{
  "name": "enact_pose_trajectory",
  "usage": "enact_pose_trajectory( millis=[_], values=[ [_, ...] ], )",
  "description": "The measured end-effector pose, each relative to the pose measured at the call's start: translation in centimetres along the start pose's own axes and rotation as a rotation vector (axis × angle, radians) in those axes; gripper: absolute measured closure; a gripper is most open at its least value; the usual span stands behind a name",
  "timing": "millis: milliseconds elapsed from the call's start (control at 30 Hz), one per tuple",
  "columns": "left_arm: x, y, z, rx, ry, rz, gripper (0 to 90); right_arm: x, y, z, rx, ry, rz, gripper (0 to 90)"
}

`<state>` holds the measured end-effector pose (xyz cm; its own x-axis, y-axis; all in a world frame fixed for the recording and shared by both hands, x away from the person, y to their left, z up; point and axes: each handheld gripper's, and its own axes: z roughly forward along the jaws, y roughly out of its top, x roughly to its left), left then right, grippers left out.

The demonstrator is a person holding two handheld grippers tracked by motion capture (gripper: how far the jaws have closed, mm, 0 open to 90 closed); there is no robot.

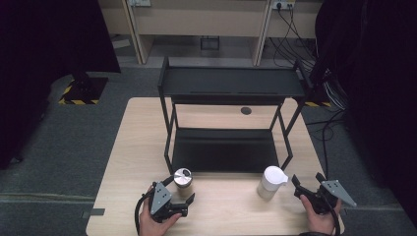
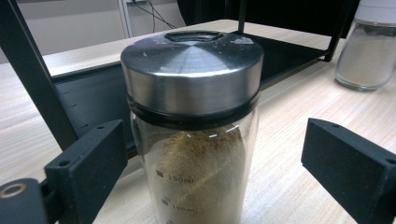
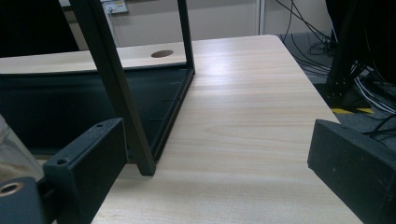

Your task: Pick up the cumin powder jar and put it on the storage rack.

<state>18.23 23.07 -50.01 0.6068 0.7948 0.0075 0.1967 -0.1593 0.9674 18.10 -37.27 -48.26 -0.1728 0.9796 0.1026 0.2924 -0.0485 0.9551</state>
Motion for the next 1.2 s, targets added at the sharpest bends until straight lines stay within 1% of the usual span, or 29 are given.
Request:
enact_pose_trajectory(
  millis=[133, 233, 433, 500, 733, 967, 1200],
  values=[
    [-0.1, 0.2, 0.2, 0.009, 0.005, -0.001, 7.9, 0.0, 0.0, 0.0, 0.001, 0.000, -0.002, 5.1],
    [-0.1, 0.5, 0.5, 0.022, 0.009, -0.001, 12.4, 0.1, 0.0, 0.0, 0.002, 0.002, -0.005, 5.1],
    [-0.3, 0.7, 0.7, 0.034, 0.024, 0.004, 15.7, 0.1, 0.1, 0.1, 0.004, 0.003, -0.004, 5.1],
    [-0.3, 0.7, 0.7, 0.031, 0.024, 0.002, 17.1, 0.1, 0.1, 0.1, 0.004, 0.003, -0.006, 5.1],
    [-0.1, 0.7, 0.8, 0.033, 0.020, -0.016, 20.9, 0.1, 0.1, 0.1, 0.006, 0.005, -0.007, 5.1],
    [0.0, 1.0, 1.1, 0.045, 0.027, -0.026, 25.4, 0.1, 0.1, 0.1, 0.005, 0.006, -0.006, 5.1],
    [0.1, 1.0, 1.1, 0.045, 0.028, -0.037, 28.3, 0.1, 0.1, 0.1, 0.005, 0.006, -0.007, 5.1]
  ],
)
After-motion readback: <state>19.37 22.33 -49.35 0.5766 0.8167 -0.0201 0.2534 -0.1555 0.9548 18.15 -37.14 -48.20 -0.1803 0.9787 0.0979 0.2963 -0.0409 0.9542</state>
